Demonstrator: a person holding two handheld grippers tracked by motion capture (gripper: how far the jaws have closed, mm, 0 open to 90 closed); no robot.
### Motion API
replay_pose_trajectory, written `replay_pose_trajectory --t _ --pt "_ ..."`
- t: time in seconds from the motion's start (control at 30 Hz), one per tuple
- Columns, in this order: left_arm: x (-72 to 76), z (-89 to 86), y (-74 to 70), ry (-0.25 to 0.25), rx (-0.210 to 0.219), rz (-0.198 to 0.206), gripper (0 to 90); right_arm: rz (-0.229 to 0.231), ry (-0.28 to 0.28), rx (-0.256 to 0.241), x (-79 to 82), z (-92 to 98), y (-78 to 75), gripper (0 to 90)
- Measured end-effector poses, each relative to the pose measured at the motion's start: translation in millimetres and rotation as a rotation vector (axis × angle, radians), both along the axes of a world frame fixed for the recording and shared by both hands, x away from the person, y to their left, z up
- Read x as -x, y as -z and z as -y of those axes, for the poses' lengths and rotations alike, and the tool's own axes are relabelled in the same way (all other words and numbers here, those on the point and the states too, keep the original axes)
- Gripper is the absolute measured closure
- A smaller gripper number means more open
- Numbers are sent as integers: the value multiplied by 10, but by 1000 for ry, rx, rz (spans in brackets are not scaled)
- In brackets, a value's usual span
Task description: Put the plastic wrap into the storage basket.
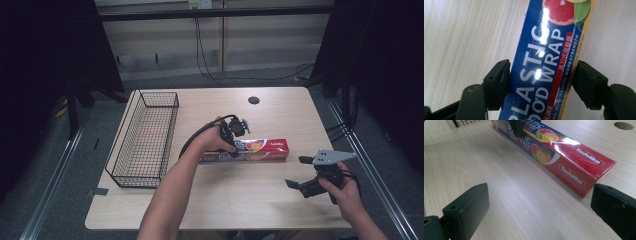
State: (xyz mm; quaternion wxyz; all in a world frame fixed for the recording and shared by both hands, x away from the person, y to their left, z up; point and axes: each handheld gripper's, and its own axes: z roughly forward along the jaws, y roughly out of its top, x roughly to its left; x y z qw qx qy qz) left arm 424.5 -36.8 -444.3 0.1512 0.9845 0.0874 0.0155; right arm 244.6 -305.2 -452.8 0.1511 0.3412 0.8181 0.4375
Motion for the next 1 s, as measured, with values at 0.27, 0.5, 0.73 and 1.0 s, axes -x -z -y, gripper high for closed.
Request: replay_pose_trajectory --t 0.27,0.5,0.73,1.0 --pt "20 36 31 8 -10 20 334 -2 5 -4 -2 1 1 16" --pt "41 93 -15 -59 -40 -65 388 -2 -3 -6 -5 15 2 16" --pt "83 128 -46 -139 -49 -119 421 1 5 -12 0 34 -8 16" --pt "79 28 -169 -234 -43 -132 429 4 13 -26 4 49 -13 16"
